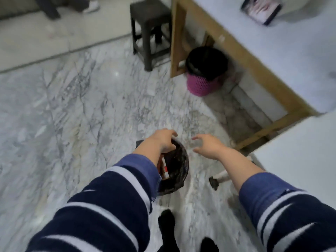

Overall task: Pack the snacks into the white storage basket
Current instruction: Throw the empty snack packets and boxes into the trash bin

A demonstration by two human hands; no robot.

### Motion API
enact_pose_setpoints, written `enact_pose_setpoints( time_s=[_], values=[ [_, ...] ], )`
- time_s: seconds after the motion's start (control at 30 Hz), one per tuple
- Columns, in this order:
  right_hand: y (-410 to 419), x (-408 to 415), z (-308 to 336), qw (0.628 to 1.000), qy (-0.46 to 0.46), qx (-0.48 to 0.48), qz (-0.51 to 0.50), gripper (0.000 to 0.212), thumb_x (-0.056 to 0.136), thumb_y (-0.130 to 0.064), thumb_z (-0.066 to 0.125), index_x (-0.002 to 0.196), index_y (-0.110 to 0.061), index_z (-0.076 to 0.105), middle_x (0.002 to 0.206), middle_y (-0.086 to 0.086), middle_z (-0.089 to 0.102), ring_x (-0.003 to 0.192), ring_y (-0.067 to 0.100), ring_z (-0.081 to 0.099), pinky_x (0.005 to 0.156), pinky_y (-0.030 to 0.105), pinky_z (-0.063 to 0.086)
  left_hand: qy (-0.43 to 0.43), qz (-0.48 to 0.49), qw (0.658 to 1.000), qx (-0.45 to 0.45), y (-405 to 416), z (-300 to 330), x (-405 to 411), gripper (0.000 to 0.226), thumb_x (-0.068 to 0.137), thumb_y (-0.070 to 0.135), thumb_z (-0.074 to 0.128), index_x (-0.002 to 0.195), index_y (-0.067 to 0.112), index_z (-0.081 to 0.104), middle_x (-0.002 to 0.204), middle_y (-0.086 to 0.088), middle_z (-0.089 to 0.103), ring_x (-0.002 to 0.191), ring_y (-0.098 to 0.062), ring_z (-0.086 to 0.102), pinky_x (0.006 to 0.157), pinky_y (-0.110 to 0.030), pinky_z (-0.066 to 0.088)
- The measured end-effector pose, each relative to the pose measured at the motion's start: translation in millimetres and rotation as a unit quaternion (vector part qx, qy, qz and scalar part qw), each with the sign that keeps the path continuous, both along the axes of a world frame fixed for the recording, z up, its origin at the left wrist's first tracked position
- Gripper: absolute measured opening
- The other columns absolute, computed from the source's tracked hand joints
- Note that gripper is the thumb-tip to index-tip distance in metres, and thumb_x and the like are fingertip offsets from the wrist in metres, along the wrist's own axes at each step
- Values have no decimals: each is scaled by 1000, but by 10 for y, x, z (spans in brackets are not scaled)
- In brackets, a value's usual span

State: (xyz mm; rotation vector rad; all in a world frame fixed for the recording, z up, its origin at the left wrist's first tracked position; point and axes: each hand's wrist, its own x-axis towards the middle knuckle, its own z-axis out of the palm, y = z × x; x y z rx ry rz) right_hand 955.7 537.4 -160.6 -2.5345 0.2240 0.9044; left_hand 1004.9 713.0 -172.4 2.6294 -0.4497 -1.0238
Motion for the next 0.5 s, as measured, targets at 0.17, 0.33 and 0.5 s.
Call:
enact_pose_setpoints(
  time_s=[0.17, 0.33, 0.5],
  values=[
    [-619, -331, 993, 997, -34, -13, -61, 50, 92, -35, 60, 139, -27, 45, 143, 4, 48, 129, 21, 48, 100, 30, 40, -43, -108, 993, -19, -732, 970, -4, 58, 90, 29, 63, 142, 19, 40, 143, -7, 47, 130, -25, 46, 104, -32, 39],
    [-1303, -1119, 1729, 984, -75, -29, -157, 53, 91, -35, 60, 140, -26, 44, 136, 2, 52, 124, 19, 50, 99, 28, 40, -67, -220, 973, -22, -1562, 1570, -420, 60, 89, 36, 64, 142, 22, 41, 142, -2, 48, 128, -23, 48, 106, -35, 40],
    [-1954, -2230, 2136, 955, -89, -51, -277, 51, 90, -36, 58, 139, -30, 44, 138, -1, 49, 122, 19, 51, 100, 28, 40, -80, -304, 949, -42, -2418, 2071, -1190, 58, 88, 37, 64, 140, 23, 42, 137, 0, 51, 124, -21, 51, 105, -34, 41]
  ],
)
